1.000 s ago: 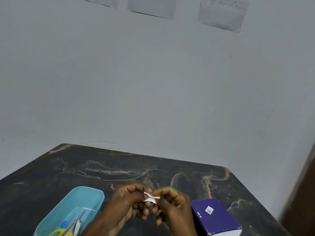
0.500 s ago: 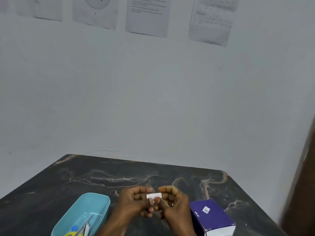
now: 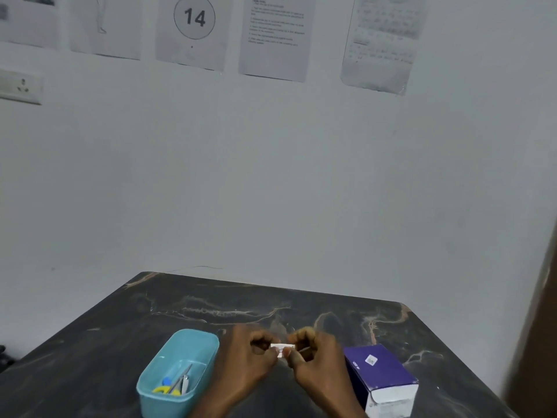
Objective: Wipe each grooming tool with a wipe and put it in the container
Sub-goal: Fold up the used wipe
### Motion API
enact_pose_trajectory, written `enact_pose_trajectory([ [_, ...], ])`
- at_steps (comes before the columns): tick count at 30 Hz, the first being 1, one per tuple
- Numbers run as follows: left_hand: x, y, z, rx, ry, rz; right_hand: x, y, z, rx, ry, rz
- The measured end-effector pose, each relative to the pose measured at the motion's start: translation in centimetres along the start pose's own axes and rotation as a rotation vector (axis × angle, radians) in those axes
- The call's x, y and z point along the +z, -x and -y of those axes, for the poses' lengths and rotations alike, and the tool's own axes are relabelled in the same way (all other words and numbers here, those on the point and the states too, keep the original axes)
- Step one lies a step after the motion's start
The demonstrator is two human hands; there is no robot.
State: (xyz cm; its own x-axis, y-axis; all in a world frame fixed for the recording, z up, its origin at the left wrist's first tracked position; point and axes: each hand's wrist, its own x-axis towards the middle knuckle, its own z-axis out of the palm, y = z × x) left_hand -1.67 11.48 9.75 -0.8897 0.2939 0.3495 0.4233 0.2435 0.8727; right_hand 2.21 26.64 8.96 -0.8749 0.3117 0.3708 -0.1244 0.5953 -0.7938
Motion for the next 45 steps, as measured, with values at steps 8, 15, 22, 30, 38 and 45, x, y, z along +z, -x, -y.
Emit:
enact_pose_trajectory([
  [8,0.0,1.4,-0.6,-0.028,0.028,0.021,-0.6,2.7,1.0,-0.028,-0.029,0.196],
  [15,-0.2,3.1,-0.2,-0.093,0.179,0.099,-0.8,4.7,2.6,0.110,-0.180,0.258],
  [22,-0.8,2.8,-0.8,-0.084,0.072,0.192,-1.2,4.9,2.4,0.082,-0.112,0.204],
  [30,-0.2,3.4,-1.7,-0.158,0.300,0.100,-1.7,5.4,2.6,0.071,-0.279,0.108],
  [38,-0.2,3.8,-2.1,-0.344,0.602,0.148,-2.4,5.5,2.4,0.040,-0.324,0.041],
  [45,-0.1,4.2,-2.3,-0.234,0.532,-0.018,-2.2,5.7,3.1,0.035,-0.360,0.045],
])
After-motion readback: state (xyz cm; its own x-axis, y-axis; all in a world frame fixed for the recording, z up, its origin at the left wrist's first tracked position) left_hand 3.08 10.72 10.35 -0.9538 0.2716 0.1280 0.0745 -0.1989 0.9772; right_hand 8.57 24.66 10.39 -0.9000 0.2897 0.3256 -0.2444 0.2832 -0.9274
